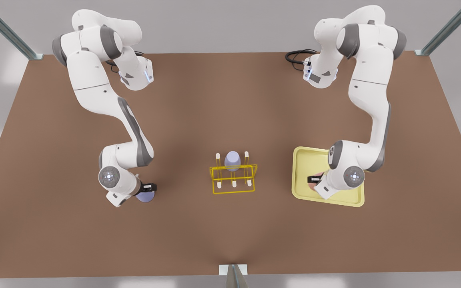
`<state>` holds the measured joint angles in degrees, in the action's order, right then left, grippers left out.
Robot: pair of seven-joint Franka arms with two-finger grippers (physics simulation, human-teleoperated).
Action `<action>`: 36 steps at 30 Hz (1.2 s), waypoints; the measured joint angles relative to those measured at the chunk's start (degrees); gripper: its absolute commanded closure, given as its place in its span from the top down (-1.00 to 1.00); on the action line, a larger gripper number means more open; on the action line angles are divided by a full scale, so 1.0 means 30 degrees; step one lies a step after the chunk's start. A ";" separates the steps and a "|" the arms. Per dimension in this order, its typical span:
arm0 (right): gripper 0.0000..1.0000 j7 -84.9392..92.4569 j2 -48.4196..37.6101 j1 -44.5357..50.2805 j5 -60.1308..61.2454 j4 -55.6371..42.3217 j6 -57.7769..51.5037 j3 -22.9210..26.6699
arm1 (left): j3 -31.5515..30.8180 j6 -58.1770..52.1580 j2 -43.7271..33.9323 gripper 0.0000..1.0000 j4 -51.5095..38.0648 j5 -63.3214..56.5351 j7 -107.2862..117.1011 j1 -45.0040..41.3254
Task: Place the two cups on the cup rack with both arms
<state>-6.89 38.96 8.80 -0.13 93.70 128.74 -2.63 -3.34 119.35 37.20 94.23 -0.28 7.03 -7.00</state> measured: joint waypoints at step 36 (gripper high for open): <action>0.63 0.0126 -0.1659 -0.0299 0.1917 0.0252 0.0345 -0.2230 | -0.4347 -0.3439 0.3399 0.67 -0.9945 0.4474 0.6701 -0.3113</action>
<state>-6.51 33.99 7.90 5.62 94.46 129.77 -9.33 -16.38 109.04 47.40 64.39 13.14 27.13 -16.34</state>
